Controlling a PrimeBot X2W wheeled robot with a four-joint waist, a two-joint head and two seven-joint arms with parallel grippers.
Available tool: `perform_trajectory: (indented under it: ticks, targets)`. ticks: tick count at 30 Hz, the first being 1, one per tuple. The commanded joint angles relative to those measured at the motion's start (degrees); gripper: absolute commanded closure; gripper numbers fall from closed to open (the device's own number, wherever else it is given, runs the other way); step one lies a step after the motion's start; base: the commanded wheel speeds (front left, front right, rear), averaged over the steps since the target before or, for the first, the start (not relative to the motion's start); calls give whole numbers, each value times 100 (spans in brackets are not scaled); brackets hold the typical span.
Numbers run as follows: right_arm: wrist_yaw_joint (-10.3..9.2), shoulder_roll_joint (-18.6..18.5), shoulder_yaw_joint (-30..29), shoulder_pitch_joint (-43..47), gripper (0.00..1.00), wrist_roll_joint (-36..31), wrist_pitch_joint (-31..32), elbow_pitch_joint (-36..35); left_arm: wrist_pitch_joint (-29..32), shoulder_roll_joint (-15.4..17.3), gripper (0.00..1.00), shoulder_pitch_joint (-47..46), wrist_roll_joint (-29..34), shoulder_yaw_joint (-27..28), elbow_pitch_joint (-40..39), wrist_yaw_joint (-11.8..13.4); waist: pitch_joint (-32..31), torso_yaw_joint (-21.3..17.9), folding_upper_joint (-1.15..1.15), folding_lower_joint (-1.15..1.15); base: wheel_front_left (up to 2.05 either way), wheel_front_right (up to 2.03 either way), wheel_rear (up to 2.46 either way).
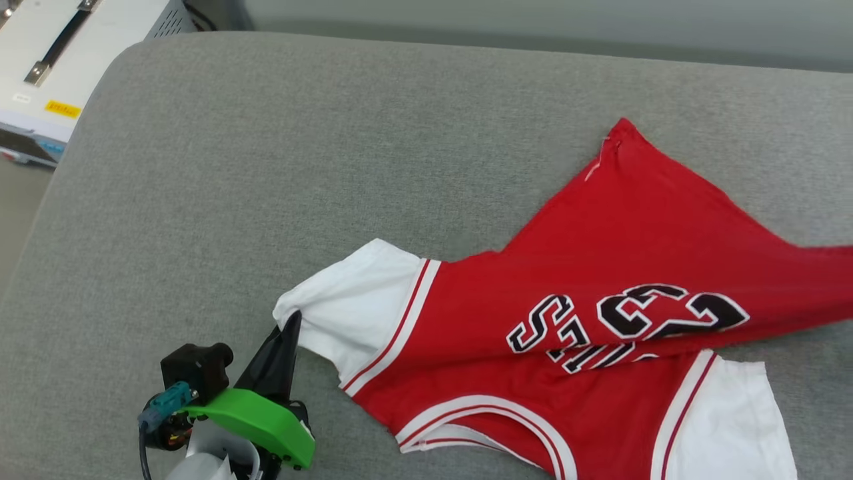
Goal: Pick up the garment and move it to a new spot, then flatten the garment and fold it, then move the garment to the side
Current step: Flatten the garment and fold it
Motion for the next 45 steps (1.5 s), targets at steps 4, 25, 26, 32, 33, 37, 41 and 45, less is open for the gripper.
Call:
perform_trajectory:
  ticks: [4, 25, 26, 32, 33, 37, 41, 45]
  targets:
    - [-5, 516, -803, 1222, 100, -191, -20, -445, 21, 119, 100, 140, -6, 32, -26, 91, -278, -342, 0, 0, 0, 0, 0]
    - [-5, 2437, -2305, 2749, 0, -593, 373, -1419, 16, 174, 100, 115, -27, -15, 156, 77, -301, -403, 0, 0, 0, 0, 0]
    - [-5, 2351, -2333, 2649, 0, -618, 339, -1540, 14, 174, 100, 108, -28, -14, 151, 75, -296, -391, 0, 0, 0, 0, 0]
    - [-5, 1643, -2155, 1695, 0, -739, 502, -2179, 26, 156, 100, -9, 6, -67, 114, 44, -168, -243, 0, 0, 0, 0, 0]
    - [-5, 1491, -2007, 1473, 0, -788, 596, -2229, 25, 148, 100, -43, 16, -76, 109, 37, -130, -208, 0, 0, 0, 0, 0]
    - [-5, 1128, -1244, 576, 0, -839, 1023, -2217, 19, 86, 100, -201, 64, -127, 102, 7, 32, -58, 0, 0, 0, 0, 0]
    - [-5, 978, -380, -369, 0, -862, 1567, -1803, 2, -10, 100, -361, 121, -199, 113, -31, 176, 76, 0, 0, 0, 0, 0]
    - [-5, 882, 446, -1191, 0, -840, 2035, -1223, -11, -94, 100, -540, 178, -270, 133, -87, 343, 210, 0, 0, 0, 0, 0]
